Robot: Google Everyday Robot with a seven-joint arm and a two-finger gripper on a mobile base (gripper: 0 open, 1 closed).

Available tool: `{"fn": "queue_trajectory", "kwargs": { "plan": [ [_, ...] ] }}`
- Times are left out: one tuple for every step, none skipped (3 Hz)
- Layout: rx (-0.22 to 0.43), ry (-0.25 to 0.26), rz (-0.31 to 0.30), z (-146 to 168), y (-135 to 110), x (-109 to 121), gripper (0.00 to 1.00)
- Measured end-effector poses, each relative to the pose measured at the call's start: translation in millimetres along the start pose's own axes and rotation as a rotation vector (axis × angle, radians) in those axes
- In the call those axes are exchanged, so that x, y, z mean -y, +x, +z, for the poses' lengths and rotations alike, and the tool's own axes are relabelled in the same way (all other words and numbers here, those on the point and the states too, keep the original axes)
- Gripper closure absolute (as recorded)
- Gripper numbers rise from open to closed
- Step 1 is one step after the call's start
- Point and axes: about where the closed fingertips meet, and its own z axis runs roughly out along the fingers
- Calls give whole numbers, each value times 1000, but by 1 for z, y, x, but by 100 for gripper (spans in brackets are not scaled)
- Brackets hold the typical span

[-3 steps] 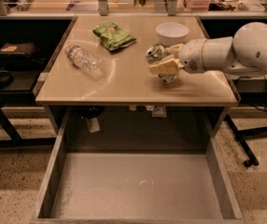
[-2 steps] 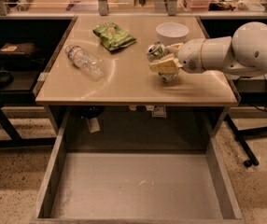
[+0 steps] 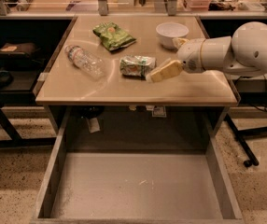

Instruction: Pick 7up can from top drawer and place on counter

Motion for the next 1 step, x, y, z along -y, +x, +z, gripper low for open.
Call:
{"fn": "queue_trajectory", "kwargs": {
  "plan": [
    [0,0,0,0,0,0,0]
  ]
}}
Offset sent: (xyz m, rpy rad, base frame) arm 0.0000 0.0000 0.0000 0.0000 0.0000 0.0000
